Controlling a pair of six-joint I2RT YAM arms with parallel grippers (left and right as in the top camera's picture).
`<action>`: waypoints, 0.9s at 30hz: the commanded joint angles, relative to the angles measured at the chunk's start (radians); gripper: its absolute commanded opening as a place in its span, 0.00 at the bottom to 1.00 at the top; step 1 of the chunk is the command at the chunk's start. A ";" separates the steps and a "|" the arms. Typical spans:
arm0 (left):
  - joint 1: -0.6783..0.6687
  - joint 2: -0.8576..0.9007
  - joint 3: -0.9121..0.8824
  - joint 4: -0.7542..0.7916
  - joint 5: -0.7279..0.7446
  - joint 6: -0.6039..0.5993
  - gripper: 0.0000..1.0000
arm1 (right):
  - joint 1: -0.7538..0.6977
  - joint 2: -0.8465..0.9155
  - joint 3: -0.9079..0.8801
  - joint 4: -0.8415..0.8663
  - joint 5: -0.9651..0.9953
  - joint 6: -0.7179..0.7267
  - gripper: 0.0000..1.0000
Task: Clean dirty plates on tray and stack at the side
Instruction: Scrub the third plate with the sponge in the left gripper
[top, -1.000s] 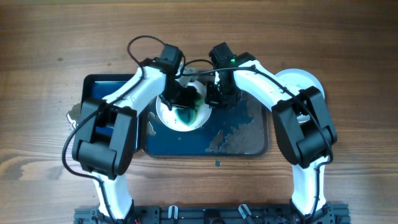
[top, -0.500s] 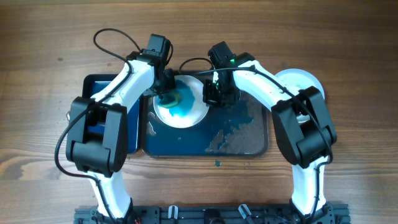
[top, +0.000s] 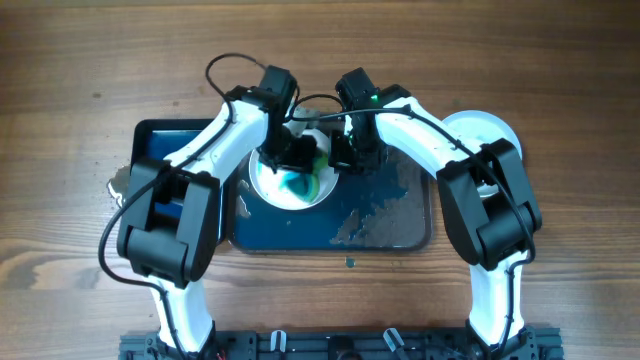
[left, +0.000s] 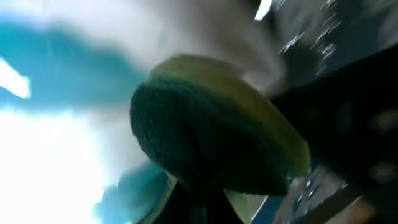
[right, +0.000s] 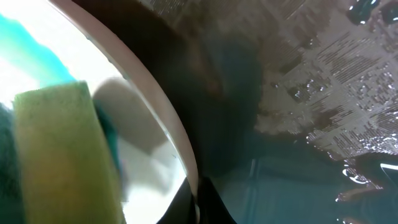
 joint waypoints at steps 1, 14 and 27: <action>0.006 0.005 0.002 0.103 0.047 0.021 0.04 | -0.003 -0.010 -0.008 0.004 0.005 0.008 0.04; 0.022 0.005 0.002 0.072 -0.673 -0.366 0.04 | -0.003 -0.010 -0.008 0.005 0.005 0.007 0.04; 0.007 0.005 0.002 -0.098 0.133 -0.233 0.04 | -0.003 -0.010 -0.008 0.021 0.000 0.008 0.04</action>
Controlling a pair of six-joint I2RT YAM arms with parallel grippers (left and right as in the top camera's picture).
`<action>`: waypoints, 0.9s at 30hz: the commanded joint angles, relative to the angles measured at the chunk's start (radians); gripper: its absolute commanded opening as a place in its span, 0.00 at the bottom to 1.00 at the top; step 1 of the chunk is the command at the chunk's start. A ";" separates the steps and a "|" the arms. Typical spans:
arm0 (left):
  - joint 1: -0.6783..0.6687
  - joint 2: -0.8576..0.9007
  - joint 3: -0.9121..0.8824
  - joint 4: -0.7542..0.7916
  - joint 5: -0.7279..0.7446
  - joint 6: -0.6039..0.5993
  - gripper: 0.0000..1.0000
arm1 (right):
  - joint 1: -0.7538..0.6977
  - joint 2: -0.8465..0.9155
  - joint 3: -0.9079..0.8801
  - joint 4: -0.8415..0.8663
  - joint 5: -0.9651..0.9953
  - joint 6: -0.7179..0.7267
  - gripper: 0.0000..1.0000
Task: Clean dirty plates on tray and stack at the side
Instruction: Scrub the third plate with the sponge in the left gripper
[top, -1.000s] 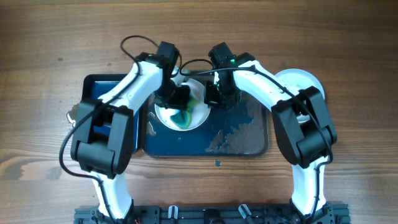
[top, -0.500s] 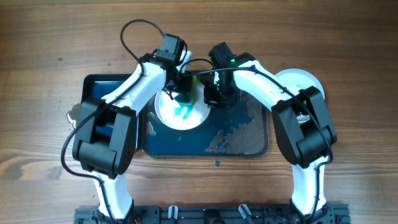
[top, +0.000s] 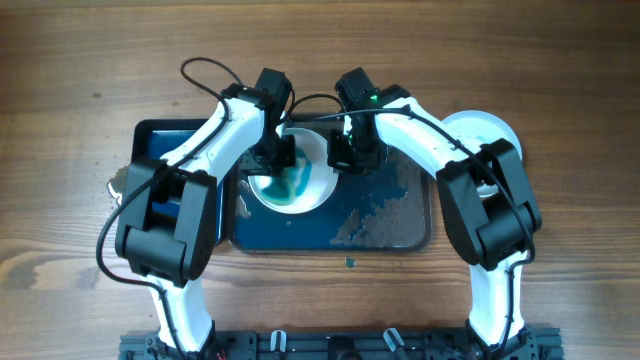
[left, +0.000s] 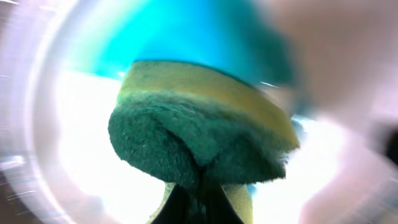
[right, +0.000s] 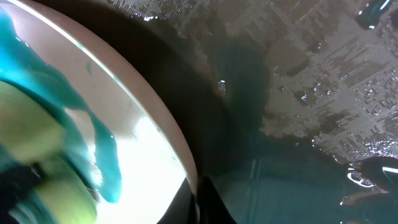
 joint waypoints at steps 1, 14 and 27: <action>-0.011 0.004 -0.009 0.063 0.355 0.034 0.04 | -0.004 -0.010 -0.008 0.013 0.000 0.012 0.04; -0.010 0.004 -0.010 0.270 -0.393 -0.124 0.04 | -0.004 -0.010 -0.008 0.010 0.001 -0.003 0.04; -0.015 0.004 -0.010 -0.011 0.005 -0.220 0.04 | -0.004 -0.010 -0.008 0.011 0.000 -0.003 0.04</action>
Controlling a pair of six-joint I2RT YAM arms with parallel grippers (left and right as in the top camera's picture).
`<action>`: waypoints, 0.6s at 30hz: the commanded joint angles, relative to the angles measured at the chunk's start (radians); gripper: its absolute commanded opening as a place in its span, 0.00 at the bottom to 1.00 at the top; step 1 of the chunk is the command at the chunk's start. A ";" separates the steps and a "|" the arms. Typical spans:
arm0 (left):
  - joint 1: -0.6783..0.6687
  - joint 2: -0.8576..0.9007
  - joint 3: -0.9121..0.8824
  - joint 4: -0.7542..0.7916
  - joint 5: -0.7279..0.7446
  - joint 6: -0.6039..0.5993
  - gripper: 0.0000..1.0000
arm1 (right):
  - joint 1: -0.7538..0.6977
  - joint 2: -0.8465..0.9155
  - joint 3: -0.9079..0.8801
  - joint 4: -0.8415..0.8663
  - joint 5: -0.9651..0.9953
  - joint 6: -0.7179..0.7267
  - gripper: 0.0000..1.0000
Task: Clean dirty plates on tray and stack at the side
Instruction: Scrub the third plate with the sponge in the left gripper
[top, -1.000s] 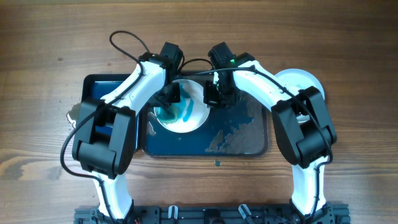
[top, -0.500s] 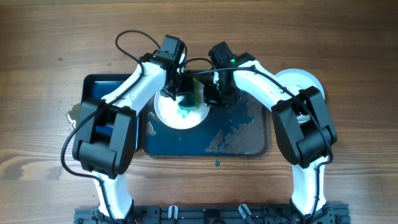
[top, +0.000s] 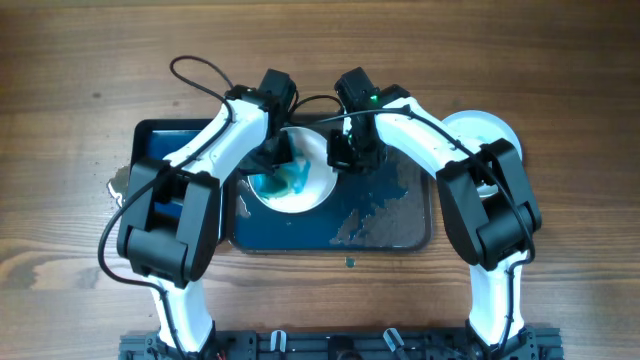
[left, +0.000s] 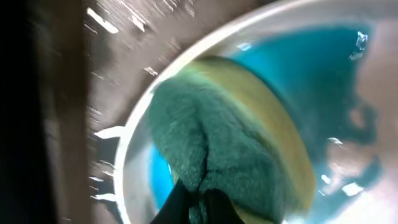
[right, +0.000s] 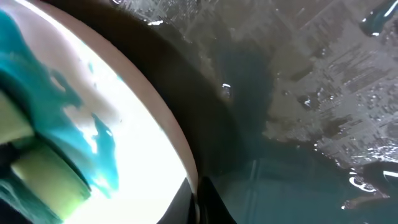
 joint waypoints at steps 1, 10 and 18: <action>-0.004 0.004 -0.006 -0.002 0.295 0.017 0.04 | -0.004 -0.010 -0.008 0.005 0.001 0.003 0.04; -0.065 0.004 -0.006 0.240 0.312 0.053 0.04 | -0.004 -0.010 -0.008 0.005 0.001 0.004 0.04; 0.033 -0.025 0.045 0.208 0.033 0.000 0.04 | -0.004 -0.010 -0.008 0.005 0.001 0.002 0.04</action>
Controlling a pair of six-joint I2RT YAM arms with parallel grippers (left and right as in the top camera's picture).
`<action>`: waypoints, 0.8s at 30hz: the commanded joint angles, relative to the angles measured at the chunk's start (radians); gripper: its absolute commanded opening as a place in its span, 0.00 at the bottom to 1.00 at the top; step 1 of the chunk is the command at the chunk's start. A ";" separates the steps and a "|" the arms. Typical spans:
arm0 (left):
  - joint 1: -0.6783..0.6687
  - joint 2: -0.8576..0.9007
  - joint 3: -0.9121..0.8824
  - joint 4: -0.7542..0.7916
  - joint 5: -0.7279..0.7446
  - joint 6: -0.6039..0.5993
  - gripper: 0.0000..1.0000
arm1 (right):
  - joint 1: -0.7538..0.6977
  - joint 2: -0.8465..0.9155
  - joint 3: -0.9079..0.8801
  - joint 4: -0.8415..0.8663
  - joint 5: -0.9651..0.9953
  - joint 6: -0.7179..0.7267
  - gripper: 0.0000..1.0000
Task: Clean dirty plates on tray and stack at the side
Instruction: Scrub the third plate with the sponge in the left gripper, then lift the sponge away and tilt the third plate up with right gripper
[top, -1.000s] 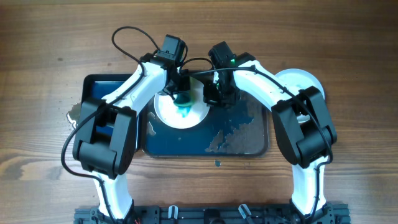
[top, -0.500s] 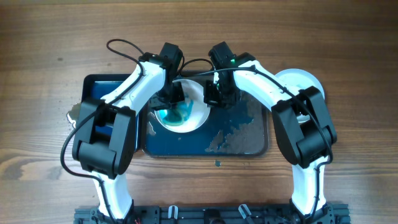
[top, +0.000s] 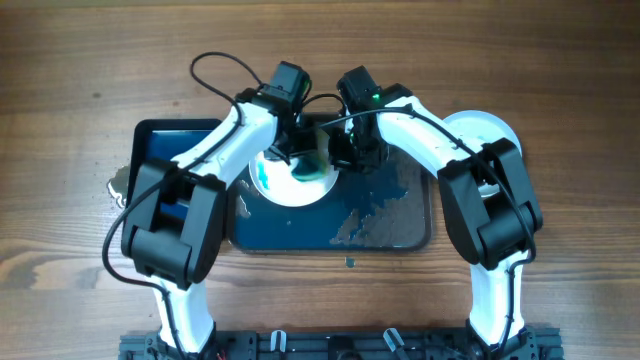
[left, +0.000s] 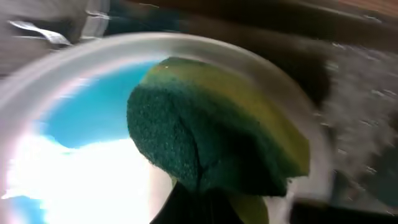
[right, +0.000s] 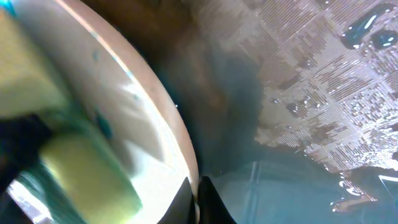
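Note:
A white plate (top: 285, 185) lies on the dark blue tray (top: 165, 148), with a blue smear (left: 87, 106) still on its face. My left gripper (top: 303, 160) is shut on a green and yellow sponge (left: 211, 143), pressed on the plate's far right part. In its own wrist view the left gripper (left: 198, 202) sits just under the sponge. My right gripper (top: 343, 155) is shut on the plate's right rim (right: 166, 118), its fingertips (right: 196, 198) pinching the edge. The sponge (right: 81, 168) shows close beside that grip.
A clean white plate (top: 482, 132) lies on the table to the right of the tray. Foamy water (top: 375, 200) covers the tray's right half. A small puddle (top: 118, 182) spreads off the tray's left edge. The arms' base (top: 340, 345) lines the near edge.
My left gripper with the sponge has gone from the plate's left-centre to its far right part, near the right gripper. Less blue shows on the plate. The right gripper still pinches the rim.
The sponge was at the plate's right with a blue patch in the middle. Then it was on the centre-left, then further left, with blue spread around it. Now it is back at the right and the plate looks mostly white. The right gripper held the rim throughout.

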 joint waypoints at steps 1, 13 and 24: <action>0.076 -0.033 0.062 -0.059 -0.162 -0.016 0.04 | 0.002 -0.010 -0.008 0.001 -0.002 0.002 0.04; 0.209 -0.178 0.306 -0.415 -0.179 0.014 0.04 | 0.003 0.016 -0.008 0.023 -0.026 -0.013 0.19; 0.240 -0.226 0.306 -0.503 -0.162 0.063 0.04 | 0.005 -0.059 0.002 0.008 0.044 -0.069 0.04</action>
